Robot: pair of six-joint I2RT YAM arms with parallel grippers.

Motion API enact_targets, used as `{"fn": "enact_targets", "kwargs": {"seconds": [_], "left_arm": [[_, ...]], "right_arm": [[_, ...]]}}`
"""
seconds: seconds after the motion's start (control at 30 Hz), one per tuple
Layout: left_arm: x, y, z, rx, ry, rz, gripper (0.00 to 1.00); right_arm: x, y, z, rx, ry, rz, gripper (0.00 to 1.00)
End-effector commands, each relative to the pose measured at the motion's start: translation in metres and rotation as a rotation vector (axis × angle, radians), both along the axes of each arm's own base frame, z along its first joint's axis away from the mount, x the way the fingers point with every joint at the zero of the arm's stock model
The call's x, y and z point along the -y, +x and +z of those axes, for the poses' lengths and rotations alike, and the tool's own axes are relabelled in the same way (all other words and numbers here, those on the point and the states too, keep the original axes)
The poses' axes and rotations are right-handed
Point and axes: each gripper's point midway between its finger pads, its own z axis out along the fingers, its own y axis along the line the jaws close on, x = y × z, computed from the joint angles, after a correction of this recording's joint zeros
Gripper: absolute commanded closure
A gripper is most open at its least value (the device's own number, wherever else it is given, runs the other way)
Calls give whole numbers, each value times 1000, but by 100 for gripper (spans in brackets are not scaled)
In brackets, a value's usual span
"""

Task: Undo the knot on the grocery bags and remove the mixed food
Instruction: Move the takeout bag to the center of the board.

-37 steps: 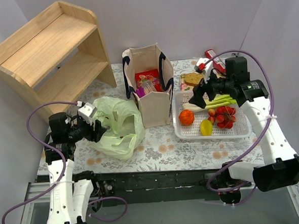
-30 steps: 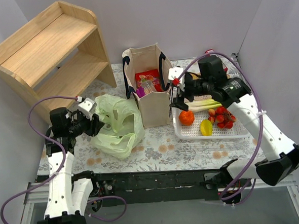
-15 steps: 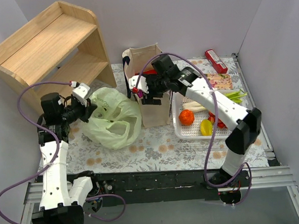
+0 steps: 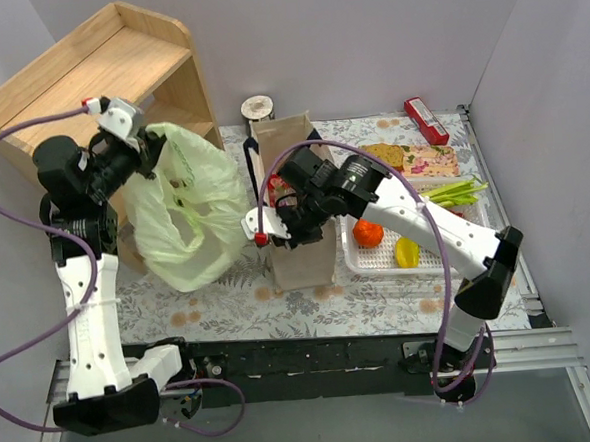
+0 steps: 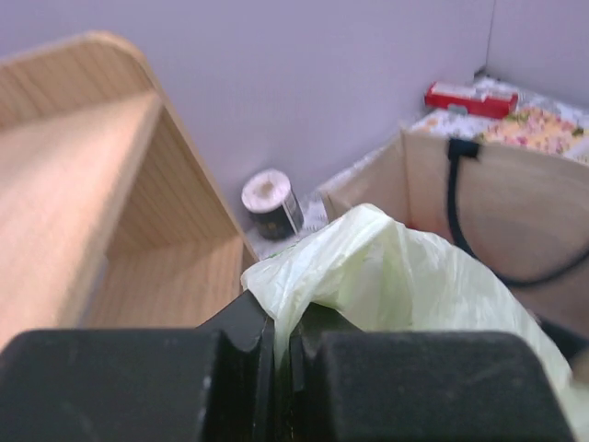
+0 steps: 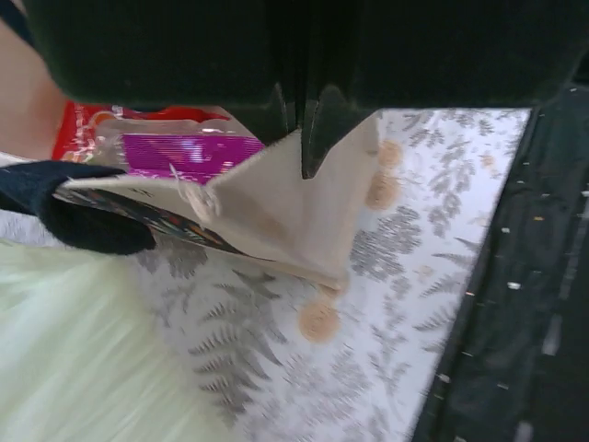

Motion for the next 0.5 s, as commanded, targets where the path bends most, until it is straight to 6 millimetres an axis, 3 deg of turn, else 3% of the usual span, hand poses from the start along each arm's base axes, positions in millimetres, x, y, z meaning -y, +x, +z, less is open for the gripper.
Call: {"fn": "enact_targets", "kwargs": {"seconds": [0.0, 0.03, 0.07, 0.1, 0.13, 0.17, 0.2, 0.27, 0.3, 0.33, 0.47], "left_arm": [[12, 26, 86, 191, -133, -57, 100], [16, 29, 101, 203, -169, -85, 100], [20, 53, 94, 155, -190, -123, 100], [25, 51, 118, 199, -198, -152, 100], [30, 58, 124, 202, -212, -179, 100], [35, 78, 116, 174, -213, -204, 100], [48, 74, 140, 230, -200, -246, 100], [57, 84, 150, 271, -170, -263, 100], [82, 100, 141, 248, -173, -307, 100], [90, 96, 155, 289, -160, -324, 100], [127, 121, 141, 289, -139, -378, 100]], "right_arm": [[12, -58, 78, 10, 209, 148, 99], [13, -61, 79, -5, 204, 151, 99], [12, -63, 81, -18, 211, 150, 99], [11, -63, 80, -28, 211, 139, 87], [11, -62, 80, -37, 211, 122, 72], [10, -59, 80, -33, 212, 107, 58], [10, -58, 80, -30, 211, 93, 41], [13, -53, 83, -11, 207, 53, 22], [13, -50, 86, -2, 214, 37, 15], [17, -50, 92, 10, 227, 21, 13], [25, -39, 118, 70, 303, -100, 12]]}}
